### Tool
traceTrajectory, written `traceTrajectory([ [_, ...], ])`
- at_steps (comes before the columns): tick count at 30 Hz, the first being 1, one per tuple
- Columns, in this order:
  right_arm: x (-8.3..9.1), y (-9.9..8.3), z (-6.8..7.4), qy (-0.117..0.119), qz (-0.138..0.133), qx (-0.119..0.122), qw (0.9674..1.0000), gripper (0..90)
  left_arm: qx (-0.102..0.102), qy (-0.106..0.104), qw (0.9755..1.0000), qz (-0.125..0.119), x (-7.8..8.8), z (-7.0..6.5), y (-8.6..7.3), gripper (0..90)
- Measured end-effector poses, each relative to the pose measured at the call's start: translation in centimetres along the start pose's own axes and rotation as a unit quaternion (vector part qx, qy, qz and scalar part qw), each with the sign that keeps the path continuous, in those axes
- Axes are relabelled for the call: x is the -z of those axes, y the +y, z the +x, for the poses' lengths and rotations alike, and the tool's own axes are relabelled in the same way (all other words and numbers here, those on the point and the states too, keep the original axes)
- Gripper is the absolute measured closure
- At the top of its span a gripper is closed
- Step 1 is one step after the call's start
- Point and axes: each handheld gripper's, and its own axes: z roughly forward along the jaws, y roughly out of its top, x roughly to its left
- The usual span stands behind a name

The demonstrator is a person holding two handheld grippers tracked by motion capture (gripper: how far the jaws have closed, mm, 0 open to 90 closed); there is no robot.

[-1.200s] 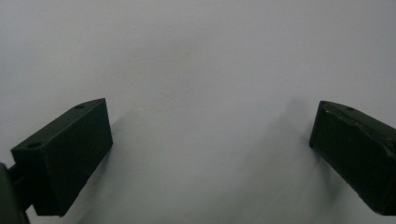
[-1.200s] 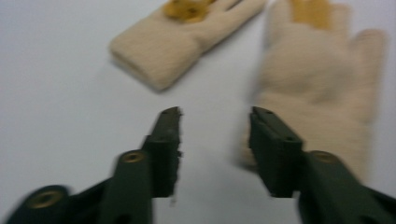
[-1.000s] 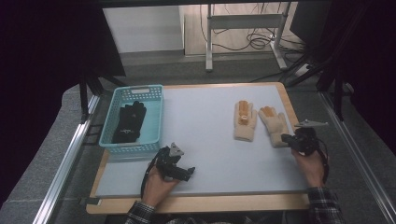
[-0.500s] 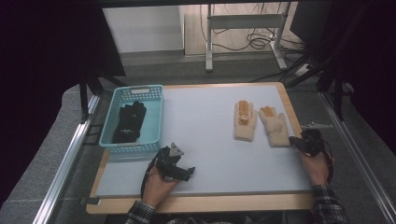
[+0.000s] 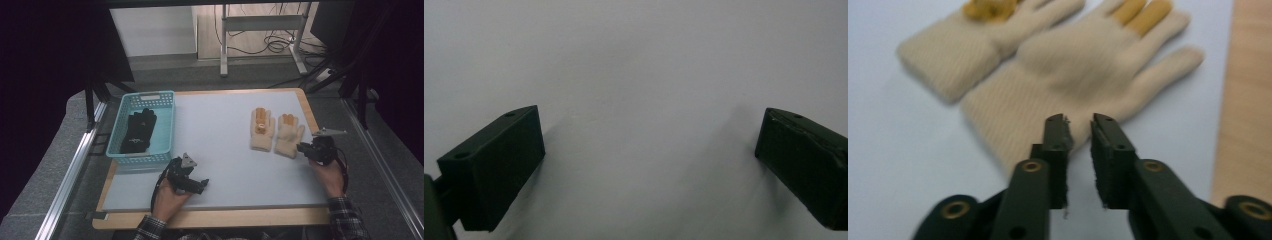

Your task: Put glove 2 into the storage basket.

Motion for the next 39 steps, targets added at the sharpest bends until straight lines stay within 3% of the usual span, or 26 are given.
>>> traceTrajectory([
  [2,-0.5,1.3,-0.5,-0.013,-0.011,0.002,0.9998,59.5,0.0,0.0,1.0,0.0,0.0,0.0,0.0,0.0],
  [5,-1.5,2.2,-1.1,0.004,-0.02,-0.012,0.9997,49.6,0.0,0.0,1.0,-0.001,0.0,0.0,0.0,0.0],
  [7,-2.4,2.7,-1.3,0.001,-0.021,-0.015,0.9997,44.2,0.0,0.0,1.0,0.0,0.0,0.0,0.0,0.0],
  [12,-3.9,3.5,-1.3,-0.004,-0.016,-0.003,0.9999,36.9,-0.002,0.0,1.0,0.001,0.0,0.0,0.0,0.0],
  [16,-5.6,3.9,-0.8,0.001,0.001,0.023,0.9997,32.5,-0.002,0.0,1.0,0.001,0.0,0.0,0.0,0.0],
  [20,-6.7,3.8,-0.4,0.007,0.009,0.025,0.9996,33.1,-0.003,0.0,1.0,0.001,0.0,0.0,0.0,0.0],
  [22,-7.4,3.4,0.1,0.005,0.02,0.045,0.9988,35.9,-0.004,0.001,1.0,0.001,0.0,0.0,0.0,0.1],
  [26,-7.3,3.2,0.4,0.008,0.012,0.041,0.9991,46.2,-0.004,0.001,1.0,0.001,0.0,0.0,0.0,0.2],
  [27,-7.1,3.3,0.8,0.005,0.017,0.047,0.9987,52.5,-0.004,0.001,1.0,0.001,0.0,0.0,0.0,0.2],
  [31,-7.0,3.6,1.3,-0.003,0.025,0.045,0.9987,57.3,-0.004,0.001,1.0,0.001,0.0,0.0,0.0,0.2],
  [36,-6.2,3.5,1.0,0.012,0.005,0.024,0.9996,60.7,-0.004,0.001,1.0,0.0,0.0,0.0,0.0,0.2],
  [37,-5.4,3.5,0.9,0.024,-0.01,0.02,0.9995,68.2,-0.004,0.001,1.0,0.0,0.0,0.0,0.0,0.2],
  [39,-4.5,3.6,1.0,0.033,-0.022,0.018,0.9991,70.1,-0.002,0.001,1.0,-0.001,0.0,0.0,0.0,0.2],
])
